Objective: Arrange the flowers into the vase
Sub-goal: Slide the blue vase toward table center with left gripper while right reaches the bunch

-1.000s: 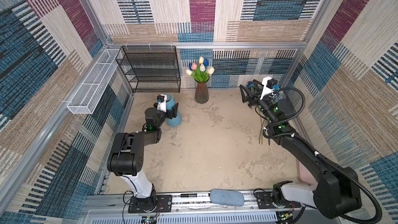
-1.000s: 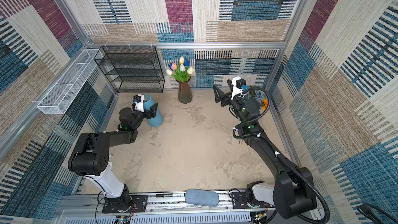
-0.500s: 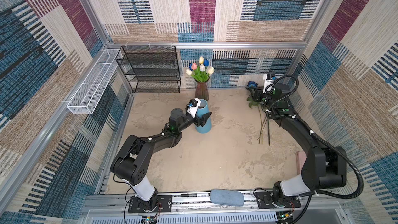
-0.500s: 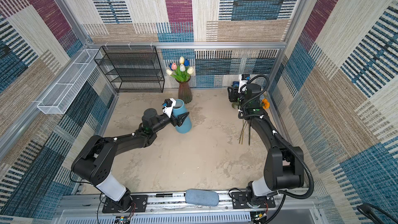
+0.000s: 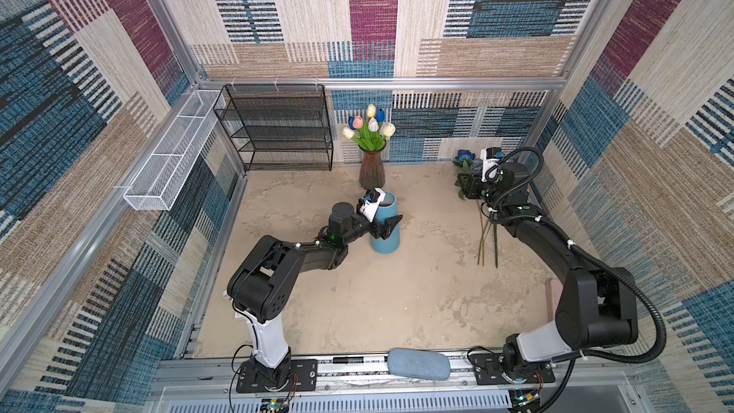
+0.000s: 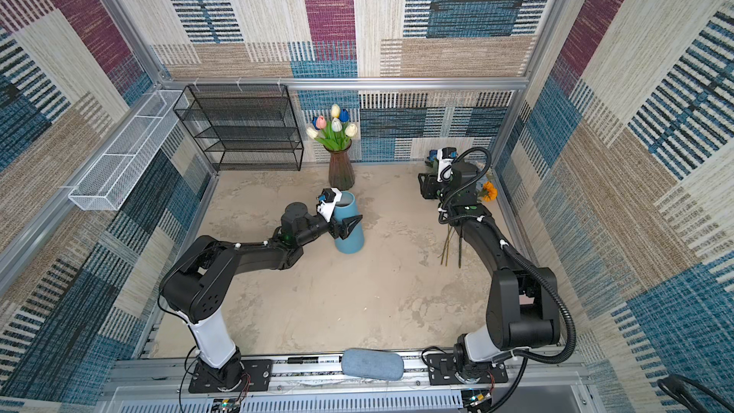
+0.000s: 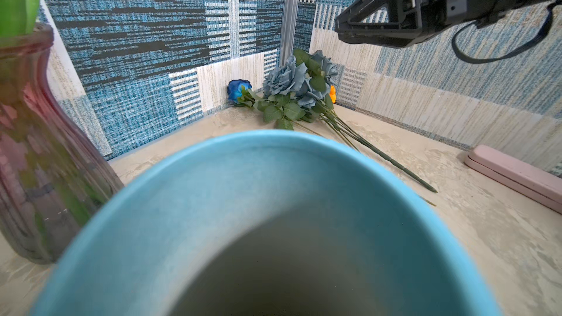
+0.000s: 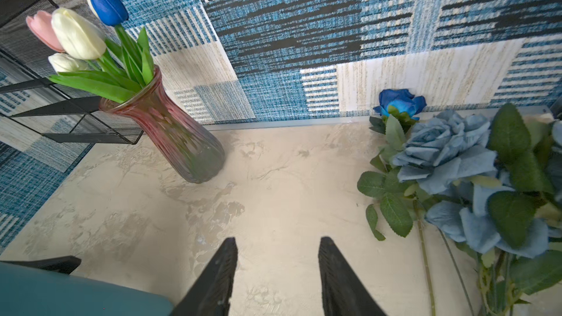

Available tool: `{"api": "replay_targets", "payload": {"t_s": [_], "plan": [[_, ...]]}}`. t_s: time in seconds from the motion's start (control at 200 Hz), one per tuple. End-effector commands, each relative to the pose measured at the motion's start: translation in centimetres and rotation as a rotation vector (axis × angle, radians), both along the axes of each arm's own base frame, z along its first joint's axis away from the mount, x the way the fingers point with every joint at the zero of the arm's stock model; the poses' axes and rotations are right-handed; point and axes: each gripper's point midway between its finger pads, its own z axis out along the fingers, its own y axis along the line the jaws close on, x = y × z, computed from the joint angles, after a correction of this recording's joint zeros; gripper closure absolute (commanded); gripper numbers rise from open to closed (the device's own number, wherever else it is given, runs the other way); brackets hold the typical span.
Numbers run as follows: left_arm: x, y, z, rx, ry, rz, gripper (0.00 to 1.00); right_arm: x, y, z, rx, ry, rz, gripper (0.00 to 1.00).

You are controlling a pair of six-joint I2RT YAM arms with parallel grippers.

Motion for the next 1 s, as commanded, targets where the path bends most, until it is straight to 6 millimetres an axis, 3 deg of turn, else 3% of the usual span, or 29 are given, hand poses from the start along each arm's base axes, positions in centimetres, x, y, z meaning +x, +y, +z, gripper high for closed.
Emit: {"api": "replay_targets", "payload": {"t_s": [0.0,0.155,0.265,0.431,0.571,0.631,0.686,0.996], "plan": [[0.2,-0.8,3.7,-0.065,-0.141,-0.010,0.81,0.6,-4.2,-1.5,-0.079,0.061,-0.170,0.53],[-0.6,-2.1,3.9,-0.100,-0.171,-0.034,0.80,0.6,-10.4,-4.2,-0.075,0.159,-0.316,0.52],[-0.8,-3.3,3.6,-0.105,-0.151,-0.073,0.79,0.8,-12.6,-6.7,-0.082,0.256,-0.329,0.52],[-1.2,-4.1,3.1,-0.115,-0.166,-0.101,0.73,1.0,-14.4,-10.8,-0.062,0.377,-0.310,0.53],[-1.6,-4.3,3.0,-0.111,-0.188,-0.124,0.64,1.3,-14.9,-13.5,-0.059,0.430,-0.312,0.56],[-1.8,-4.3,3.0,-0.110,-0.192,-0.133,0.54,1.5,-15.0,-14.4,-0.059,0.440,-0.312,0.56],[-2.0,-4.4,3.0,-0.106,-0.198,-0.147,0.53,1.6,-14.8,-15.2,-0.055,0.452,-0.301,0.57],[-2.4,-4.0,3.6,-0.102,-0.216,-0.136,0.24,2.0,-14.2,-17.8,-0.033,0.478,-0.262,0.61]]}}
